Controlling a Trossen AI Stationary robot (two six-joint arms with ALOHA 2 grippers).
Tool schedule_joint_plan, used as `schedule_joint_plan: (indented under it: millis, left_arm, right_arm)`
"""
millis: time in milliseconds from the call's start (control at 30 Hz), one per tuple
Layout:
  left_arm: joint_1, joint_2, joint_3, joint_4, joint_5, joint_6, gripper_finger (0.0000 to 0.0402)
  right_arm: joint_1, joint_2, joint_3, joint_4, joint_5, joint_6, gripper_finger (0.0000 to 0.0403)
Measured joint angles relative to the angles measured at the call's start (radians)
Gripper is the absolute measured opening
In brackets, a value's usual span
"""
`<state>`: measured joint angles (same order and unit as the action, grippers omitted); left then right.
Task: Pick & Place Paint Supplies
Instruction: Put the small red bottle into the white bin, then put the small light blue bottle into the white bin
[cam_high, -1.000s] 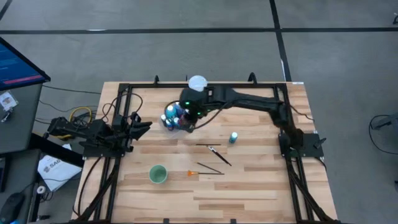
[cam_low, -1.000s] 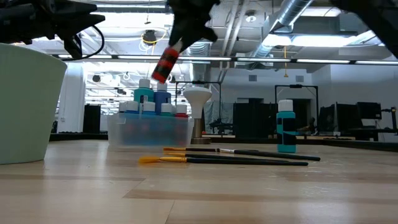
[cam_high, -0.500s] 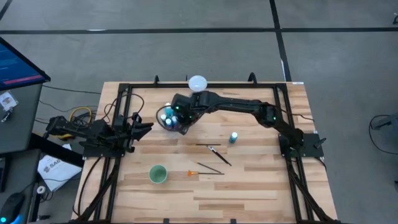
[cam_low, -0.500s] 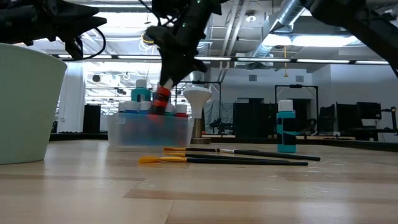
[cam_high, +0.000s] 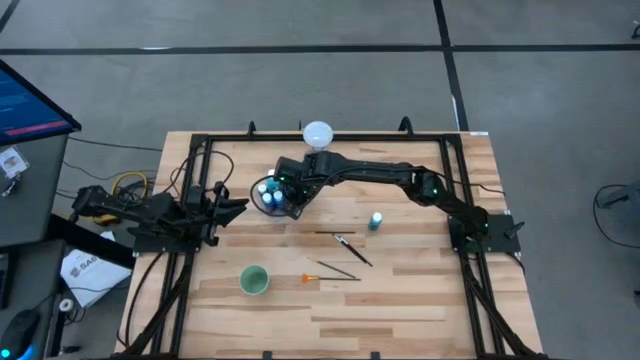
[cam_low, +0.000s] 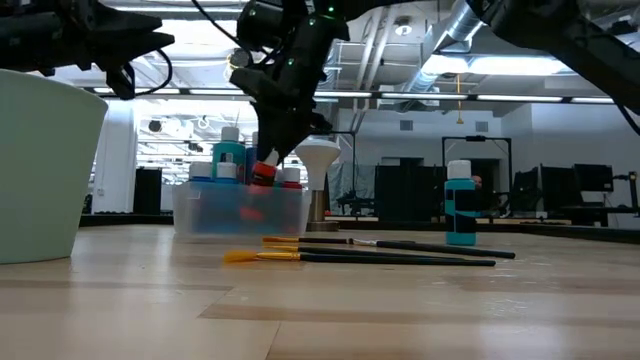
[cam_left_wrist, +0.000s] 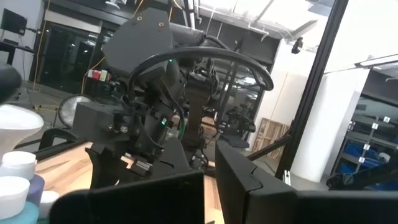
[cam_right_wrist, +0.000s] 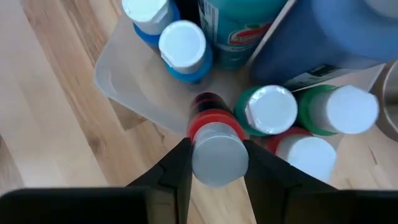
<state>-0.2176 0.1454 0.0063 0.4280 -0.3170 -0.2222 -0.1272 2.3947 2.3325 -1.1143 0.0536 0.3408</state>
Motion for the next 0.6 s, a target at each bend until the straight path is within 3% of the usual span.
schedule_joint_plan:
  millis: [267,600]
  left_arm:
    - [0.0,0.001,0.0,0.004,0.0,0.0,0.0001]
    - [0.0,0.0,0.0,0.007,0.0,0.0,0.0001]
  right_arm:
    - [0.002,-0.001,0.0,0.024,-0.002,-0.003,0.021]
    - [0.006,-0.039,0.008,-0.014,-0.006,-0.009,0.0218]
